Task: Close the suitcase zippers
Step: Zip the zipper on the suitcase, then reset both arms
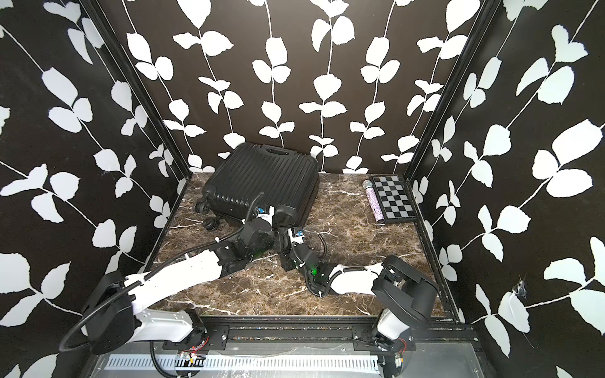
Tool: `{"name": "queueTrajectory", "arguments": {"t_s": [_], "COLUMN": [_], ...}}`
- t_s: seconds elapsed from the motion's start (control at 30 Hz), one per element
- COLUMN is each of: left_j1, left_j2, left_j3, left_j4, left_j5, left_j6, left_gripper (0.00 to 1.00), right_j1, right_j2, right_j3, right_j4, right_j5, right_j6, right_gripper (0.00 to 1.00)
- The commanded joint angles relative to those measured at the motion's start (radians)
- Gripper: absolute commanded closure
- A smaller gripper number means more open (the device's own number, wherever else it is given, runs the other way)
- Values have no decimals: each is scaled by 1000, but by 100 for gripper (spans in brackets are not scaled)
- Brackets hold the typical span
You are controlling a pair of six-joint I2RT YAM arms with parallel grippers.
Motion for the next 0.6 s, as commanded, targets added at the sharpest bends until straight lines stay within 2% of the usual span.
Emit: {"name": "queueTrajectory", "arguments": {"t_s": [0.0,0.33,0.57], "left_j1": [-15,18,158], "left_j2": [-88,-271,-338], "left_j3": [13,-26,-67], "left_j4": [-82,-307,-338], "left_j5": [-59,-294,-333], "left_j6": [87,240,377], "left_gripper": [34,36,36], "right_j1": [18,-19,-154], "right_j2": [-32,-174,-297], "right_j3": [-1,-44,-72], "right_j4": [-127,-362,-443], "right_j5": [50,336,363], "right_j6": [-72,-138,-170], "right_gripper": [40,33,33]}}
